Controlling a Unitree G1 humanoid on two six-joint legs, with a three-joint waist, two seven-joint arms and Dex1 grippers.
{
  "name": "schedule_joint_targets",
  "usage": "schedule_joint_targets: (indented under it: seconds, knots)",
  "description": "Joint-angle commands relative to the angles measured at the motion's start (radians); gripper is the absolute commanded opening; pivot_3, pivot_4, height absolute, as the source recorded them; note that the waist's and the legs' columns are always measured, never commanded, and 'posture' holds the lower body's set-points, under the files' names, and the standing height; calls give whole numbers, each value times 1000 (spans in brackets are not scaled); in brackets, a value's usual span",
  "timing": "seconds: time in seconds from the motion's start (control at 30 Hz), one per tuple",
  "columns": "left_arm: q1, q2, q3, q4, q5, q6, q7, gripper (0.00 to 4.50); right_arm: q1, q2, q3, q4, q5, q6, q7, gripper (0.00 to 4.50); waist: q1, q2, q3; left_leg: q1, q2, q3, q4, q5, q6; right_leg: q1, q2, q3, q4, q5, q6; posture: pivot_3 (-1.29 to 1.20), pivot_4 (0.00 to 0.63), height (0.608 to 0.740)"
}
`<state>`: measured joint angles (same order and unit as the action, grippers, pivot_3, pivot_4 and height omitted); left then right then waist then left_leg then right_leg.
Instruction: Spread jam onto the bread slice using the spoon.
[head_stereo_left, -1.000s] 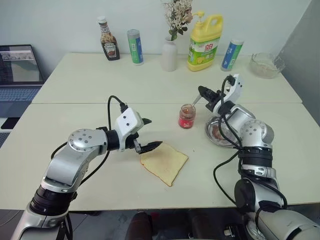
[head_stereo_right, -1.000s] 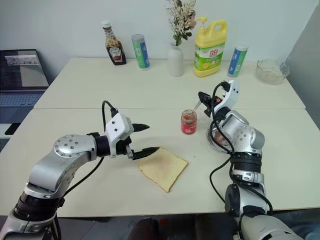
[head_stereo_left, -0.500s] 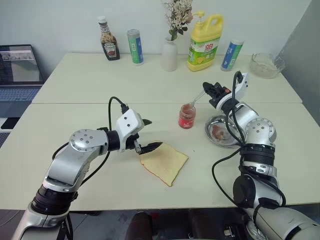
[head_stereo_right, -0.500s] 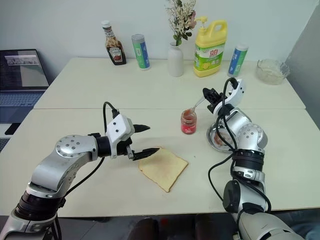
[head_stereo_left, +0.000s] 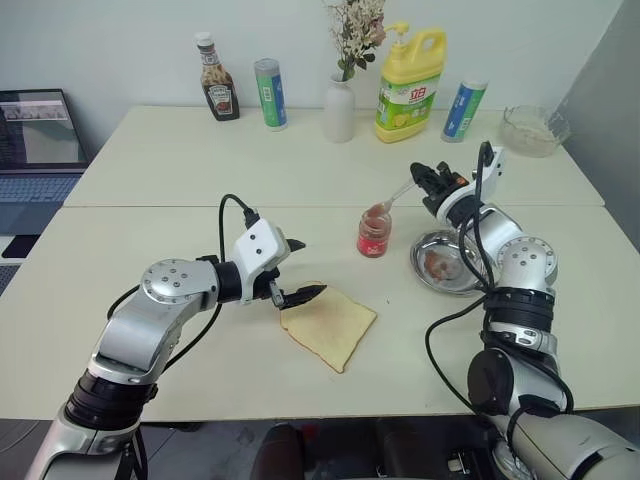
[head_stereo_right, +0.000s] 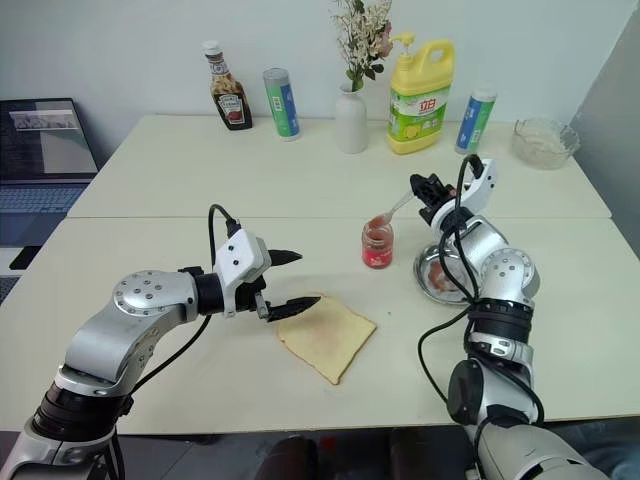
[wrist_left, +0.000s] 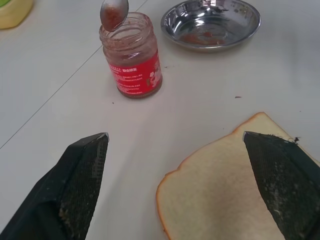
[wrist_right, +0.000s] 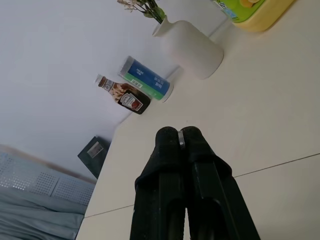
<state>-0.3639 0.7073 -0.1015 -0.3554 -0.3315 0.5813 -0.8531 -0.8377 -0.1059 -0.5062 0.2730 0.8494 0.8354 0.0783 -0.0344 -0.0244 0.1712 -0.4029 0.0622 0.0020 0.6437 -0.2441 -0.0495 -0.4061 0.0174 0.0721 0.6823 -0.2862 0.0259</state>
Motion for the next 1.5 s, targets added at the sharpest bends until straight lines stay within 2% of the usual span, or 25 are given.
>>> schedule_joint_targets:
  seconds: [0.03,0.2,0.37,0.53,0.67,0.77,0.83,0.97,1.07,1.17,1.37,1.5]
  knots:
    - [-15,-9,27,-12,-12,-12,6,4500,-16,-8,-34,-32,62,6,-17,12,0,0,0,0,0,0,0,0,0,0,0,0,0,0,0,0,150,740]
    - [-18,-21,47,-17,-25,-19,10,4500,-31,-5,-79,-78,175,54,-74,12,0,0,0,0,0,0,0,0,0,0,0,0,0,0,0,0,150,740]
    - [-19,-22,62,-23,-39,-18,7,4500,-11,-19,-51,-176,259,131,-103,12,0,0,0,0,0,0,0,0,0,0,0,0,0,0,0,0,150,740]
    - [10,6,117,-53,-78,-25,-19,4500,32,-33,52,-359,351,252,-106,12,-1,1,0,-1,1,0,-1,0,0,-1,0,0,0,0,0,0,150,740]
    - [81,83,160,-77,-77,-42,-69,4500,76,-34,143,-475,404,301,-111,12,-6,1,0,-1,1,0,-1,0,0,-1,0,0,-1,0,0,0,150,740]
    - [213,174,235,-94,-67,-73,-121,4500,123,-71,289,-580,318,276,-20,12,-11,1,0,-1,1,0,-2,0,0,-2,0,0,-1,0,0,0,150,740]
    - [288,202,270,-120,-70,-101,-140,4500,146,-84,372,-612,259,238,40,12,-17,1,1,-1,1,0,-2,0,0,-2,0,0,-1,-1,0,0,150,740]
    - [378,188,315,-148,-93,-109,-124,4500,187,-102,504,-619,127,145,152,12,-14,0,1,-1,1,-1,-2,0,0,-2,0,-1,-1,-1,-1,0,150,740]
    - [504,159,336,-184,-76,-159,-109,4500,222,-96,658,-589,-27,21,253,12,-20,0,1,-1,1,0,-2,0,0,-2,-1,0,-2,-1,-1,0,150,740]
    - [564,132,356,-199,-79,-171,-85,4500,242,-105,778,-565,-172,-106,345,12,-22,-1,1,-1,1,0,-2,0,0,-2,-1,0,-1,-2,-2,0,150,740]
    - [641,107,350,-181,-25,-233,-53,4500,299,-107,893,-537,-346,-307,474,12,-20,-1,1,0,2,-1,-1,0,0,-2,-1,-1,-1,-2,-2,0,150,740]
    - [640,88,326,-180,0,-249,-31,4500,296,-100,899,-523,-420,-394,511,12,-20,-2,1,0,1,0,-1,0,0,-2,-1,-1,-1,-2,-2,0,150,740]
